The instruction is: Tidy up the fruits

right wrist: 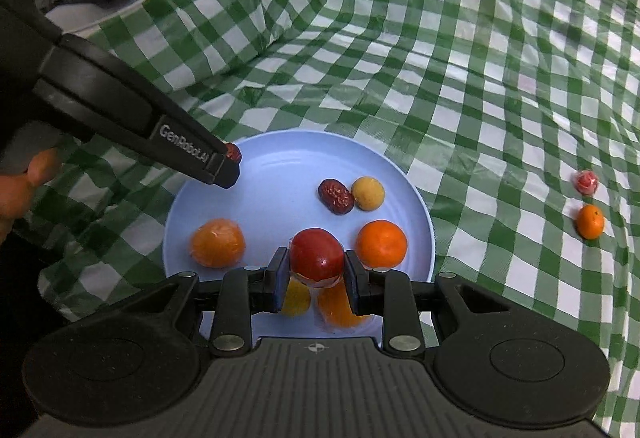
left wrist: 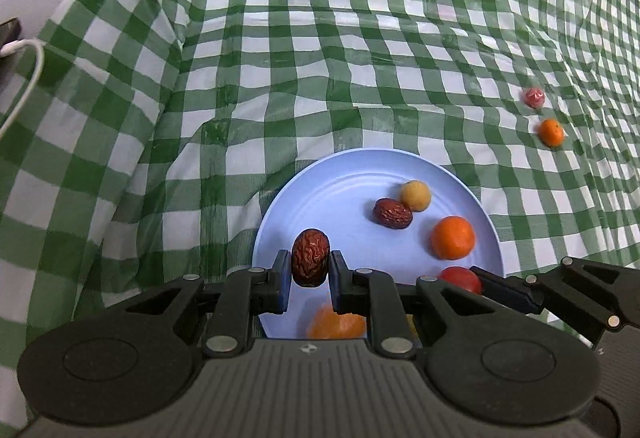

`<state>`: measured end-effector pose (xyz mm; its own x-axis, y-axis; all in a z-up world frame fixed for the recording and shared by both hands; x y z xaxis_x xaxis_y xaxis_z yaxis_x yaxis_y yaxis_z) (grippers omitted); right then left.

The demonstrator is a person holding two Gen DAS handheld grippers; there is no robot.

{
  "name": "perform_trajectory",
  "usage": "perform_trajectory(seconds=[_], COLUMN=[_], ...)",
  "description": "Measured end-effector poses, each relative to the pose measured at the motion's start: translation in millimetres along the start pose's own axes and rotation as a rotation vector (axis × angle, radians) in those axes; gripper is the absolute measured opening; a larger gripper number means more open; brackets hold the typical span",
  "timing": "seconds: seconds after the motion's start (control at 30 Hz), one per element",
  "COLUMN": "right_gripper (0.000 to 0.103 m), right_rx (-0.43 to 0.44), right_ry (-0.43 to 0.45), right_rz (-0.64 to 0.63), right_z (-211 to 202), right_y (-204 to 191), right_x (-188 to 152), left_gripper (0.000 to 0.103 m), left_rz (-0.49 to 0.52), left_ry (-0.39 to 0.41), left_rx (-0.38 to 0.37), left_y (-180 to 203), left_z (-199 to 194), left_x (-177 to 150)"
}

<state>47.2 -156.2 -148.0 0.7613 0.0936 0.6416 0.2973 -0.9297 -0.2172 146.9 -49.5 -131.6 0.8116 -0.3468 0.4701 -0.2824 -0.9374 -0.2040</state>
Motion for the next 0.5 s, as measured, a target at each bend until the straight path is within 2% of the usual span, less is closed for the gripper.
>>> perform_trajectory(seconds=[0.03,0.07,0.1,0.13,0.2,0.27,0.5], right_gripper=[0.033,0.042,0.054,0.059,0.077,0.085,0.097], right_rx=[-0.001,-0.004,-0.003,-0.003,-0.022,-0.041,-0.001], right_ry=[-0.004,-0.004,0.002,0.01,0.031,0.035,0.012], right_rz=[-0.005,-0.012,-0.019,-0.024,-0.025,-0.017,0.089], right_z=[1.8,3.1,2.5,0.3,-7.7,-19.3,-63.8], right_y=[0.8,1.5,1.6,1.9,2.3,1.8,-14.8], right_x=[0.5,1.6,3.1,4.8,7.3,6.3,-18.0], left_gripper=[0.031,0.06,0.078,0.102,0.103,0.103,0.103], left_rz=[0.002,0.001,-0.008,-0.025,-0.056,-0.026,-0.058], left_ry=[0.011,0.017,0.03,0.046,0.1,0.092,0.052], left_rx=[-0.023,-0.043,-0.051,-0.034,-0.004,-0.008,0.043], left_y=[0.6,1.2,0.1,-1.3,-6.5,-8.4,-27.7], left_z=[0.7,-0.5,-3.1,-7.0,-18.5,-26.2,-64.4], left_x=[1.1,1.9,2.8,3.9,3.8,0.8,-36.4])
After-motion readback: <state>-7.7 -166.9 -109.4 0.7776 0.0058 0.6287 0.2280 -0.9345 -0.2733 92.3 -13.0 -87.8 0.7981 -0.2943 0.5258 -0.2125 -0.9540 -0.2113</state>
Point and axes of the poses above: each gripper's, at about its wrist camera, not at the fingertips, and z roughly the way its jaws point, y to its right, x to its top, the point moved 5 cm from there along z, roughly the way its jaws point, and after that the axes turned 14 degrees about x, right-handed, at the moved point
